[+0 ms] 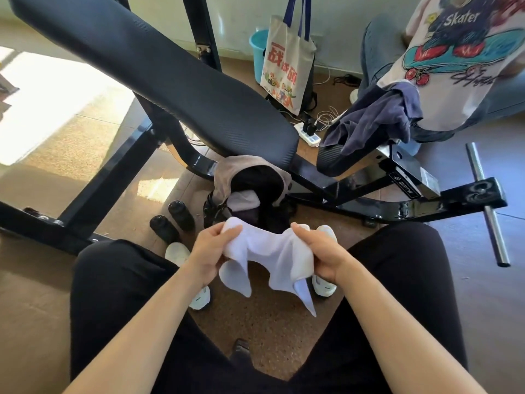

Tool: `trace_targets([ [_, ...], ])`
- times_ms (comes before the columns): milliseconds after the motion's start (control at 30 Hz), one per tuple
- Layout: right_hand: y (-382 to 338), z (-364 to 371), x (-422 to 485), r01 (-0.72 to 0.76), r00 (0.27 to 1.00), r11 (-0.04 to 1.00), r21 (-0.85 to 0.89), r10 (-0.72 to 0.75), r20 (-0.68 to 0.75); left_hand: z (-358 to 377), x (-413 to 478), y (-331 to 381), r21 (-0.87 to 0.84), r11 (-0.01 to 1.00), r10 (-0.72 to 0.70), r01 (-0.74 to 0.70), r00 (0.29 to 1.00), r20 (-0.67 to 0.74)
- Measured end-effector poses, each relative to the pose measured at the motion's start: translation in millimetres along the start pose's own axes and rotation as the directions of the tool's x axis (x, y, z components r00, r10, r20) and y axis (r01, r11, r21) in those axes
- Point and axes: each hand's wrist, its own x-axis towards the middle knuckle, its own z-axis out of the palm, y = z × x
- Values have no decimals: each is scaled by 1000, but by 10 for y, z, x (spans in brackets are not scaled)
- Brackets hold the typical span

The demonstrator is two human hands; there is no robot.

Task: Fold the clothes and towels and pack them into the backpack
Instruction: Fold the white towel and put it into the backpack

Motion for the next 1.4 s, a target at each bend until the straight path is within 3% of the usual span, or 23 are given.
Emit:
trace_targets([
  [100, 18, 151, -79, 84, 989, 996, 40, -88, 118, 160, -109, -128, -14, 999, 36, -33, 973, 228],
  [167, 68, 224, -48, 110, 981, 994, 30, -113, 156, 254, -156, -207, -12, 998, 59, -59, 954, 294],
  [400, 135, 253, 22, 184, 949, 970, 161, -217, 226, 263, -89, -274, -60, 989, 148, -138, 965, 218],
  [467, 158, 278, 12, 299, 934, 953, 58, -304, 188, 252, -75, -281, -73, 988, 147, -135, 966, 214],
  [567, 239, 328, -6, 557, 827, 774, -301, -550, 117, 273, -67, -303, -77, 988, 146, -133, 968, 204],
  [733, 228, 359, -6, 729, 636, 470, -498, -734, 238, 259, -65, -273, -163, 979, 150, -119, 969, 196],
  [800, 220, 366, -18, 736, 608, 398, -547, -744, 276, 241, -69, -253, -173, 978, 148, -115, 969, 197],
  [933, 208, 372, -46, 709, 615, 389, -589, -749, 246, 234, -73, -267, -100, 979, 192, -178, 970, 151],
  [1033, 200, 368, -55, 698, 648, 460, -548, -731, 212, 223, -66, -286, 13, 958, 284, -288, 949, 135],
  [1100, 194, 369, -60, 670, 692, 524, -525, -698, 186, 215, -70, -281, 86, 933, 333, -349, 930, 153],
  [1300, 188, 319, -3, 640, 726, 567, -518, -667, 167, 196, -39, -287, 207, 856, 426, -475, 872, 241],
  [1400, 189, 297, 39, 647, 724, 504, -572, -640, 256, 169, -17, -290, 215, 828, 456, -517, 846, 278],
])
